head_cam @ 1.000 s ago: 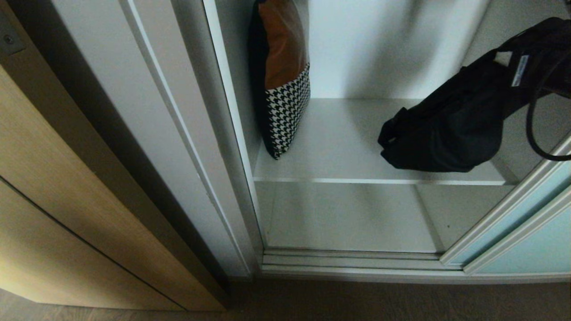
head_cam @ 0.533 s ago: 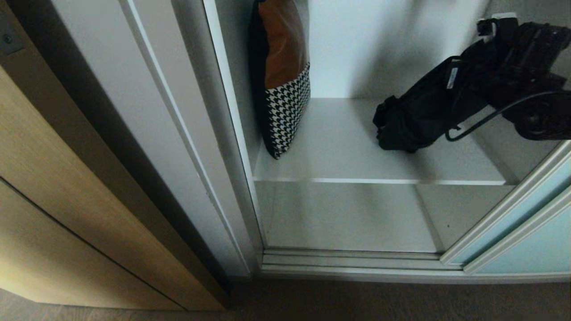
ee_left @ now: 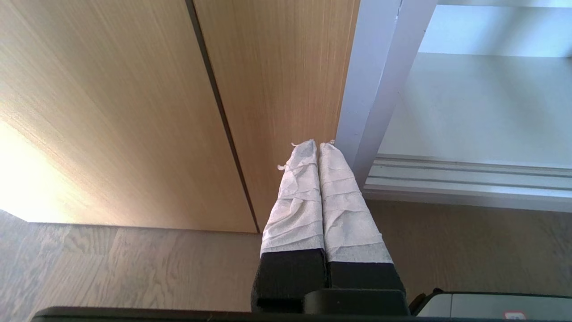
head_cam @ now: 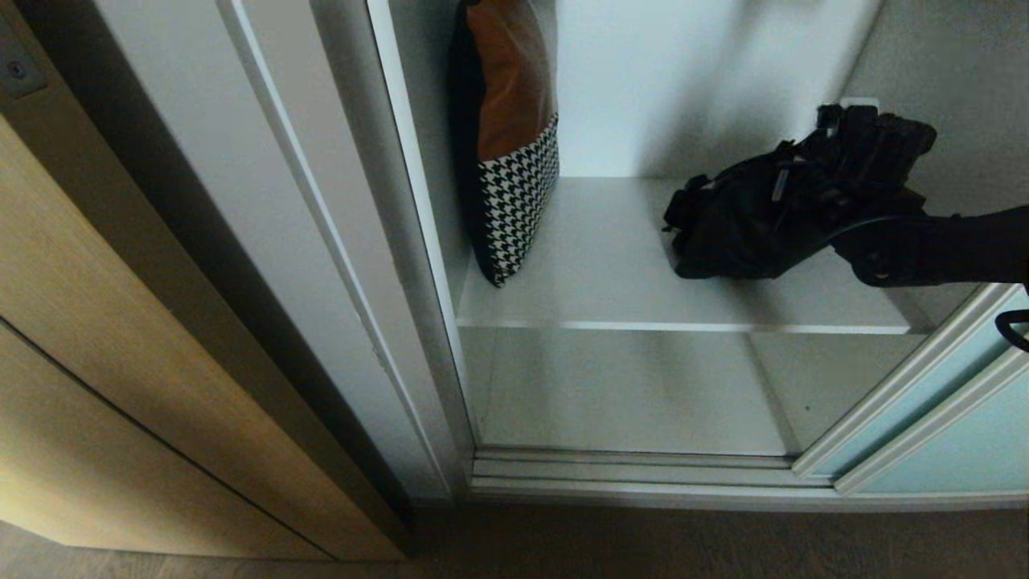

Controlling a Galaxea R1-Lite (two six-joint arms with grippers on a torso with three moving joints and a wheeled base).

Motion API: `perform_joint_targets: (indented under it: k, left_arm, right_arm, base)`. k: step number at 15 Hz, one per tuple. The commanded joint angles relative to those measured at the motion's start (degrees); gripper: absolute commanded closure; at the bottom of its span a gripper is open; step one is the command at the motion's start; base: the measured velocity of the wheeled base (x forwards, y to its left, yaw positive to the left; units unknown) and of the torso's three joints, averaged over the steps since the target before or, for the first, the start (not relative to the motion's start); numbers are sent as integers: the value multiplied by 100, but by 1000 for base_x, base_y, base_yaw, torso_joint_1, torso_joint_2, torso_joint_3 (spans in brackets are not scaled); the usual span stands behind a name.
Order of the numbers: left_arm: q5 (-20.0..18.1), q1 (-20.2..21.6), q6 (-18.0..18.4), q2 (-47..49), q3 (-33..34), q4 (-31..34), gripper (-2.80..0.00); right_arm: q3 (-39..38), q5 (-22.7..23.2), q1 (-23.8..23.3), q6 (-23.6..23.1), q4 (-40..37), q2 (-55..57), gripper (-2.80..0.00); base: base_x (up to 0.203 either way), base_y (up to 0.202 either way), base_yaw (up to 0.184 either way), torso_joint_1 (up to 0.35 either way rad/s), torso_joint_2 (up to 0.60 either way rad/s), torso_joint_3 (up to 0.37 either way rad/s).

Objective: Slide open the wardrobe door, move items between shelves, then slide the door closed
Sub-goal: Place the bag on the higher shelf

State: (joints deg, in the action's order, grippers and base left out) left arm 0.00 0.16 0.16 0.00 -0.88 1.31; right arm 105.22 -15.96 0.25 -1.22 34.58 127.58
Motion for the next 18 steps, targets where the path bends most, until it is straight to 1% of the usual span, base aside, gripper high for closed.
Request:
perform_joint_targets:
  k: [1,3,4,6,7,8,9,10,11,13,15,16,18]
  left_arm:
    - [0,2,2,9,0,1,0]
    - [0,2,2,9,0,1,0]
    - [0,2,2,9,0,1,0]
    - [0,2,2,9,0,1,0]
    - [0,2,2,9,0,1,0]
    - [0,2,2,9,0,1,0]
    - [0,2,2,9,0,1,0]
    - [0,2,2,9,0,1,0]
    - [0,2,2,9,0,1,0]
    - [0,2,2,9,0,1,0]
    - [0,2,2,9,0,1,0]
    - [0,2,2,9,0,1,0]
    - [0,2,2,9,0,1,0]
  right_arm:
    - [-11,-24,-99,0,20,210,-280]
    - [215,-33,-123,-13,24,396,-280]
    - [324,-36,-206,-17,50,515,-280]
    - [278,-49,-314,-49,631,509,-280]
    - [264,-58,-371,-138,1043,469,-280]
    - [262,-83,-454,-365,1313,385,-280]
    - [262,-88,-510,-520,1369,358,-280]
    - [262,-75,-580,-795,1376,389,-280]
    - [240,-79,-641,-854,1415,440,-280]
    - [-235,-127,-646,-847,1682,165,-280]
    - [-878,-98,-696,-935,2228,-313,-280]
    - [-986,-86,-798,-981,2412,-370,-280]
    - [-1239,-84,-842,-1019,2728,-542,-280]
  base:
    - [0,0,0,0,0,0]
    - [0,0,0,0,0,0]
    - [0,0,0,0,0,0]
    - [0,0,0,0,0,0]
    - [0,0,0,0,0,0]
    - [0,0,0,0,0,0]
    - [0,0,0,0,0,0]
    - [0,0,0,0,0,0]
    - [0,0,0,0,0,0]
    - [0,0,0,0,0,0]
    - [0,0,0,0,0,0]
    - [0,0,0,0,0,0]
    - [0,0,0,0,0,0]
